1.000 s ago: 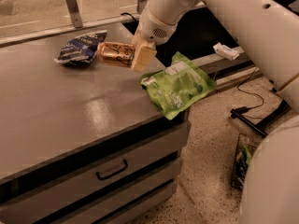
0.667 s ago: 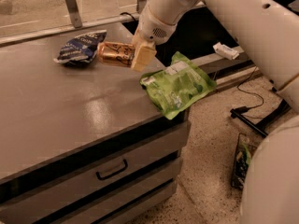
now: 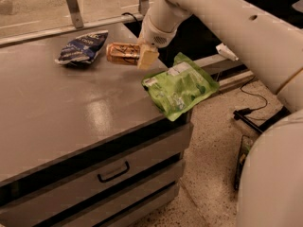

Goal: Move orange can near blue chip bag

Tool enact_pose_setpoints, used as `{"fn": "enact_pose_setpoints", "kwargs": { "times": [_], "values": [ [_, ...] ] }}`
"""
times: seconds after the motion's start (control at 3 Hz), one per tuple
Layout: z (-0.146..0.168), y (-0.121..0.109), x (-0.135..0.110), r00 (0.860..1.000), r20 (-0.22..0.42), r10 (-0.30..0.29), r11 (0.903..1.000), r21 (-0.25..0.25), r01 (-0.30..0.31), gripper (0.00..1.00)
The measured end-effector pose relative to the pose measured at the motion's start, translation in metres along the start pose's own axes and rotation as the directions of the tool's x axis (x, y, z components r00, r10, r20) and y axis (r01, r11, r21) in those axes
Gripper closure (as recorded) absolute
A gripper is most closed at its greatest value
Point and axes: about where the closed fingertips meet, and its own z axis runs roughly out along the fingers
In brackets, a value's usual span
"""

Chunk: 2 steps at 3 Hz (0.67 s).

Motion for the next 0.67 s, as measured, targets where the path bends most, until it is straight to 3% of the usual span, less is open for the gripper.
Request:
{"fn": "enact_pose_setpoints", "kwargs": {
  "times": [0.33, 0.67],
  "values": [
    [0.012, -0.023, 0.016, 0.999, -0.04, -0.025, 0.9948, 0.098, 0.029, 1.0],
    [0.015, -0.041, 0.026, 0.997, -0.069, -0.038, 0.9832, 0.176, 0.049, 1.0]
  ]
}}
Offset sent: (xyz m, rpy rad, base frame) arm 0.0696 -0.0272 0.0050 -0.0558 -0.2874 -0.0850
